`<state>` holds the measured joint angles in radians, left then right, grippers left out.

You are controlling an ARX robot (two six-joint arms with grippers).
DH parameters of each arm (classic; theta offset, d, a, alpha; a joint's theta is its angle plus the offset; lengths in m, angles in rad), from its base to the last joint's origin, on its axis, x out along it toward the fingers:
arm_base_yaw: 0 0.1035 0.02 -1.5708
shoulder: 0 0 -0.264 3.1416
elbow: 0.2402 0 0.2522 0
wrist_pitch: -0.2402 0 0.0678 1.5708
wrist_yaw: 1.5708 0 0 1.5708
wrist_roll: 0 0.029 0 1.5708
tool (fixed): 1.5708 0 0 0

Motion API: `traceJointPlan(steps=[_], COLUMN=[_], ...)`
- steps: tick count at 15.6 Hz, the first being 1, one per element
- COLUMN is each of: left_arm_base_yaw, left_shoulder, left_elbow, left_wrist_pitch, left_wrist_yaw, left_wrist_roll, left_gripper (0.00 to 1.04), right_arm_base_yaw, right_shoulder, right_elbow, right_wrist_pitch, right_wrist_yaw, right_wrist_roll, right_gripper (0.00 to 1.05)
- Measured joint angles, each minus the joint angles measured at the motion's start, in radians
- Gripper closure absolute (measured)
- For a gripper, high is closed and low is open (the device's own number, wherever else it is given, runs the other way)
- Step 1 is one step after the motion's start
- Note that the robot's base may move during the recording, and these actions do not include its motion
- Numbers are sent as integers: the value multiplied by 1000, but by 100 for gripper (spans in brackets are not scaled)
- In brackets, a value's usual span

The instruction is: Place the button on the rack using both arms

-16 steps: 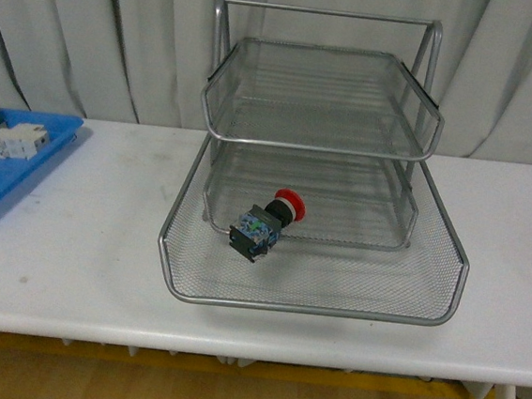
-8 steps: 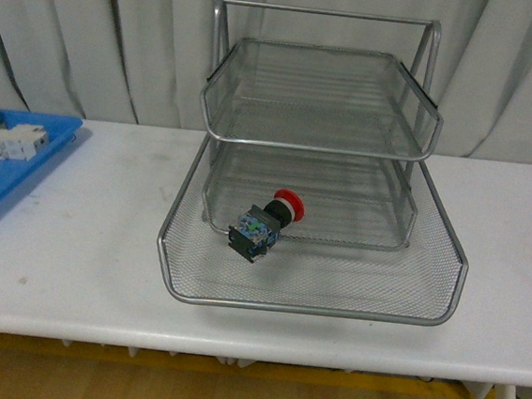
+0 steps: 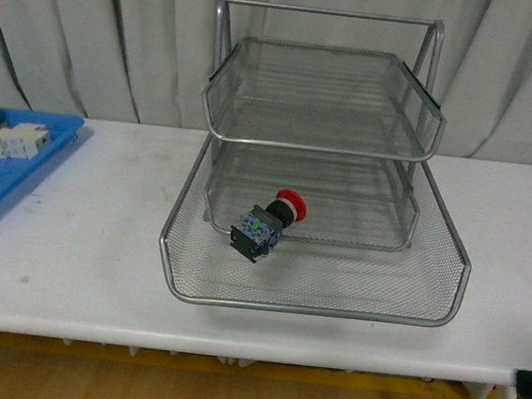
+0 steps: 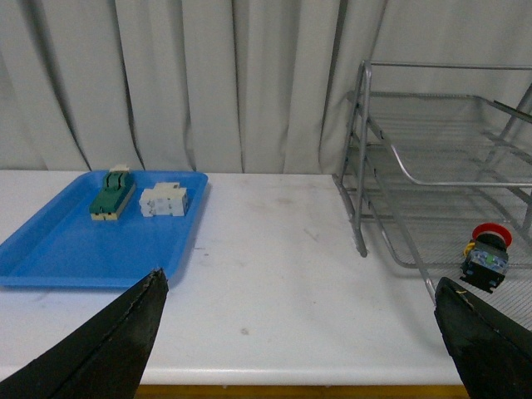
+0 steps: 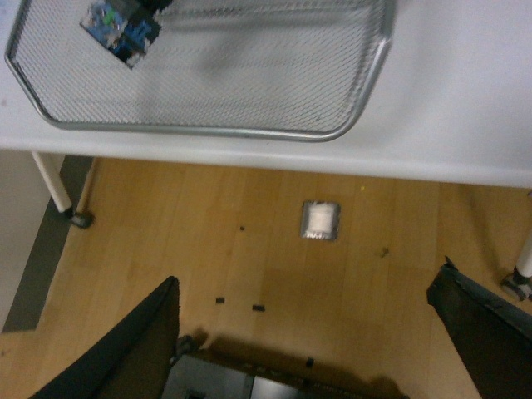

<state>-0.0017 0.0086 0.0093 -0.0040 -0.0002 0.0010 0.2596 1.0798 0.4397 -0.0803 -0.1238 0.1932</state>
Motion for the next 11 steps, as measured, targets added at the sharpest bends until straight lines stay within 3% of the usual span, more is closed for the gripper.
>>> traceJointPlan(steps=[7, 8, 11], left_arm_base_yaw=[0, 0, 0], left_shoulder=[0, 0, 0], left_elbow=[0, 0, 0], left_wrist_pitch=[0, 0, 0], left_wrist_yaw=[0, 0, 0], left_wrist_roll=[0, 0, 0], left_gripper=[7, 7, 7], right_arm_base_yaw=[135, 155, 205], right_shoulder=[618, 679, 787], right_elbow=[244, 293, 388], right_wrist_pitch=[167, 165, 214], right_wrist_yaw=[-4, 6, 68], right_wrist_roll=[129, 131, 127], right_gripper=[94, 103, 103])
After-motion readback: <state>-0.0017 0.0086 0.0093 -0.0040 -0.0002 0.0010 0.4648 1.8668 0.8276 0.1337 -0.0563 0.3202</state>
